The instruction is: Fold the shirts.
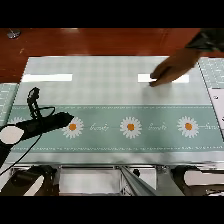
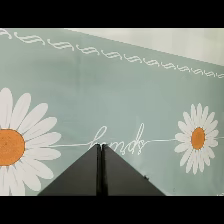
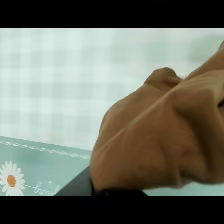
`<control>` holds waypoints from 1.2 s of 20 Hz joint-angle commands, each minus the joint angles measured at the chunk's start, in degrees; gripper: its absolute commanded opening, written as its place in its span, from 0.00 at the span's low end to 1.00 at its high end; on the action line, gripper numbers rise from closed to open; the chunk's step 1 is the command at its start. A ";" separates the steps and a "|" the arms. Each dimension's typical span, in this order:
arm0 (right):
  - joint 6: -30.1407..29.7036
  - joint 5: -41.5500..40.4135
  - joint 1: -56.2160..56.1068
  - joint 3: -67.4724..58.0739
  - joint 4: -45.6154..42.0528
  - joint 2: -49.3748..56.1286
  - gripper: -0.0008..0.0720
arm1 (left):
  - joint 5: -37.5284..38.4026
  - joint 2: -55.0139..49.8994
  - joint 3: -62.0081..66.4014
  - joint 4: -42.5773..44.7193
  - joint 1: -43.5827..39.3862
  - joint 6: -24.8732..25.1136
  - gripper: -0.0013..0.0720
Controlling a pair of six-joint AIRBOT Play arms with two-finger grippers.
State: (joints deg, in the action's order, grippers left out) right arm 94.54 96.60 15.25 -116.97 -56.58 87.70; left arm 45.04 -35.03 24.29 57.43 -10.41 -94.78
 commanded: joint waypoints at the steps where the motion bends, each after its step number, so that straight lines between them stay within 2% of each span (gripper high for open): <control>1: 0.76 8.90 11.80 2.64 -2.08 -4.13 0.03 | 0.00 -0.04 0.00 0.02 0.02 0.00 0.06; 5: -0.22 9.70 21.18 13.38 -13.00 -12.50 0.03 | -0.02 -0.04 0.00 0.02 0.02 0.00 0.06; 9: -0.68 9.73 31.34 32.94 -24.74 -24.24 0.03 | -0.02 -0.04 0.00 0.02 0.02 0.17 0.06; 12: 2.80 8.02 37.97 48.48 -37.44 -33.62 0.04 | 0.00 -0.04 0.00 -0.07 0.02 0.13 0.06; 13: 4.44 6.32 38.66 52.89 -39.56 -35.98 0.10 | 0.02 -0.04 0.00 -0.04 0.02 0.15 0.06; 14: 6.01 4.66 38.69 56.26 -41.77 -37.44 0.53 | 0.02 -0.04 0.00 -0.04 0.02 0.15 0.06; 15: 5.92 3.82 38.69 57.24 -41.77 -37.44 0.81 | 0.00 -0.04 0.00 -0.04 0.02 0.15 0.06; 17: 5.77 1.86 38.66 54.29 -37.88 -35.65 0.82 | -0.24 -0.07 0.22 0.07 0.13 0.26 0.06; 18: 5.18 -0.20 38.36 50.93 -33.77 -34.29 0.82 | -0.13 -0.28 1.29 0.96 0.46 1.95 0.06; 19: 4.70 -2.08 37.35 47.06 -29.66 -32.76 0.72 | 0.76 -0.96 3.52 2.73 1.01 2.43 0.06; 20: 3.52 -3.85 35.32 42.14 -25.00 -30.51 0.42 | 1.14 -2.16 7.02 4.26 1.84 2.60 0.06; 21: 2.19 -5.40 32.33 37.44 -20.02 -28.17 0.21 | 1.29 -3.96 11.74 5.03 2.64 3.13 0.06; 22: -0.57 -7.37 27.93 32.37 -14.25 -25.46 0.03 | 2.34 -6.29 17.38 5.16 3.23 5.01 0.06; 24: -3.69 -12.81 15.43 24.35 -7.52 -20.57 0.03 | 6.56 -13.11 31.61 5.16 3.02 6.93 0.05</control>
State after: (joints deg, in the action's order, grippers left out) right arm 95.46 91.11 42.17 -82.39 -76.36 61.49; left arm 47.42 -41.87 41.78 61.19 -8.01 -90.83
